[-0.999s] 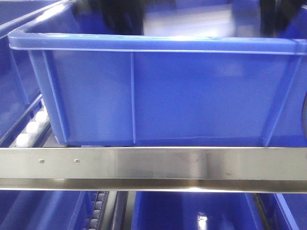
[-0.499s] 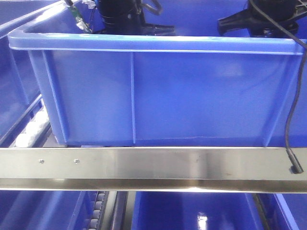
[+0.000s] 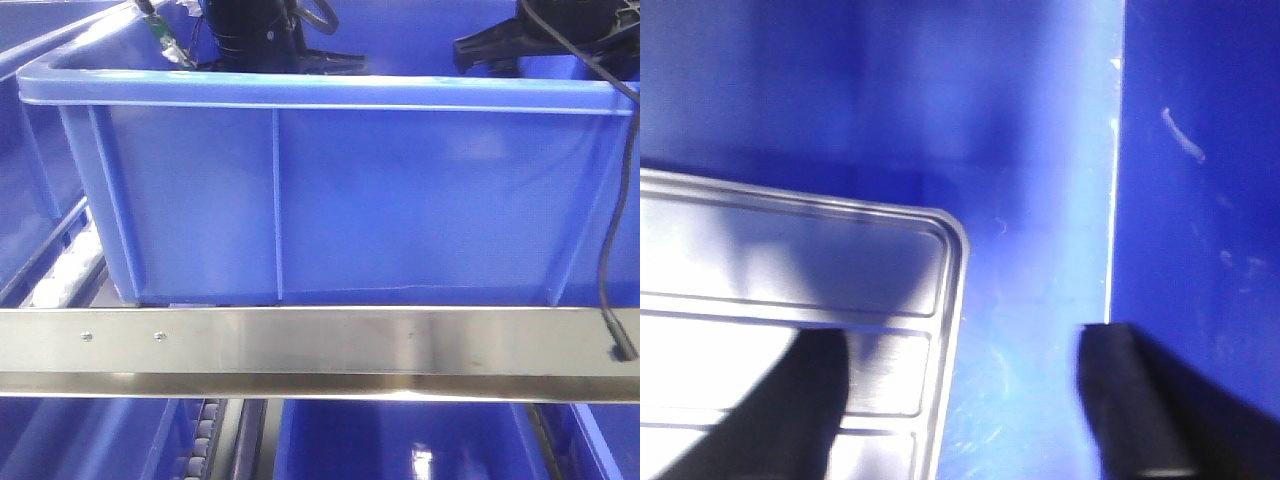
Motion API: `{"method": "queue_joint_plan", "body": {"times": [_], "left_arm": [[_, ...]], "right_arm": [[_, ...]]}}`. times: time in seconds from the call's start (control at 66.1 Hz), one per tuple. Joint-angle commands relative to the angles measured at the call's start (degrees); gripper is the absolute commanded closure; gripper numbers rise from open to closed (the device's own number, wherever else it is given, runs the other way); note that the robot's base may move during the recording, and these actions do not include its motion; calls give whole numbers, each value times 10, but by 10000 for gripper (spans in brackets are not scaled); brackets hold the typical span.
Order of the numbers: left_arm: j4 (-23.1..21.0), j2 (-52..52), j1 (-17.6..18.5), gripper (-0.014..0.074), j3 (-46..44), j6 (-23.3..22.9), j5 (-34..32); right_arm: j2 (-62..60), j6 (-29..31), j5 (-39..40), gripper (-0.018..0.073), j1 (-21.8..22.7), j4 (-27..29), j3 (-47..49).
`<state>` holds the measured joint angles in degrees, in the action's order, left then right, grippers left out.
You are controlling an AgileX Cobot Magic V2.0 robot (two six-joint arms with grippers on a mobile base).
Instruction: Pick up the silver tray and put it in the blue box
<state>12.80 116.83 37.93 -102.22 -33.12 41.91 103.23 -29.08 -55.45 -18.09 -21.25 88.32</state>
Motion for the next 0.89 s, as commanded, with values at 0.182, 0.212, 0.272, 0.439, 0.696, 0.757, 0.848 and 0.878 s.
{"method": "queue_joint_plan", "body": {"times": [0.182, 0.212, 0.272, 0.439, 0.696, 0.757, 0.848, 0.878], "left_arm": [[14, -81, 7, 219, -86, 44, 44], [14, -87, 7, 222, -93, 45, 54], [16, -99, 7, 239, -102, 55, 73], [45, -139, 7, 395, -105, 77, 132], [71, -194, 7, 687, -92, 160, 217], [74, -212, 7, 690, -76, 162, 222], [73, -247, 7, 689, -39, 162, 216], [69, -260, 7, 689, -24, 162, 209]], "right_arm": [[-112, 20, -7, 69, 0, -23, 22], [-122, 25, -8, 87, 0, -23, 22], [-142, 33, -9, 127, -2, -23, 22], [-192, 47, -26, 260, -17, -22, 22], [-249, 47, -36, 505, -40, -22, -26], [-264, 47, -30, 506, -40, -23, -50], [-290, 47, -21, 505, -40, -22, -87], [-302, 47, -16, 505, -40, -22, -99]]}}
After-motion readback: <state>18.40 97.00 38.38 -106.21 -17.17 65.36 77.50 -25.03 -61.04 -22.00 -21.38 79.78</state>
